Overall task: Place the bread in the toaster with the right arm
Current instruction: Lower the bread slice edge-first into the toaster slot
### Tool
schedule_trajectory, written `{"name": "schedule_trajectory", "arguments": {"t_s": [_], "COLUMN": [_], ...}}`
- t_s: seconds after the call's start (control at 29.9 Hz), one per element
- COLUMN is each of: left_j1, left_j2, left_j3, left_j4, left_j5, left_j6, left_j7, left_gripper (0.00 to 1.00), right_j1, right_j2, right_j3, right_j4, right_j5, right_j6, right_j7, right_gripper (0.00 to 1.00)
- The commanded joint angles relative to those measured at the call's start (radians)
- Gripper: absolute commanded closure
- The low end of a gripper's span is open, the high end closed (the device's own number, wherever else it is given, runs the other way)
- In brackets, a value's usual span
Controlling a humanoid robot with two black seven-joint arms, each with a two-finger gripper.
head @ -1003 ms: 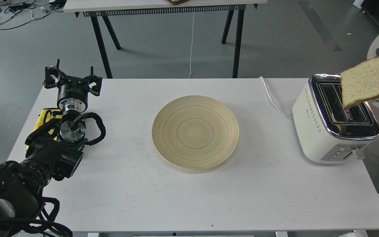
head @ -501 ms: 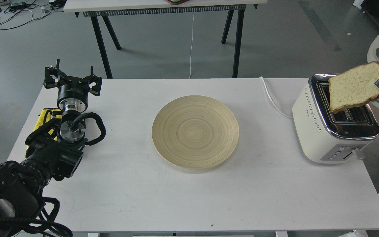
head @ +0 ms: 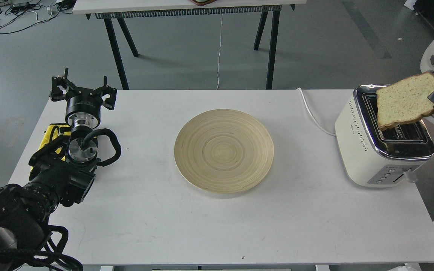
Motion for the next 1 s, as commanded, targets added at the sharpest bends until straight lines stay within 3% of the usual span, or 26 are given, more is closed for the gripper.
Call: {"name": "schedule_trajectory", "arguments": {"t_s": [0.0, 0.97], "left_j1": [0.0, 0.0], "left_j2": [0.0, 0.0], "left_j3": [0.0, 0.0], "left_j4": [0.0, 0.0], "left_j5": [0.0, 0.002], "left_j6": [0.0, 0.0], "left_j7": [0.0, 0.0], "left_gripper": [0.0, 0.0], "right_j1": [-0.005, -0.026], "right_j2": [-0.023, -0.051], "right_j3": [0.001, 0.024], "right_j4": [0.017, 0.041], "right_j5": [0.002, 0.016], "right_j6": [0.0, 0.0], "right_j7": [0.004, 0.007], "right_gripper": [0.85, 0.86]}}
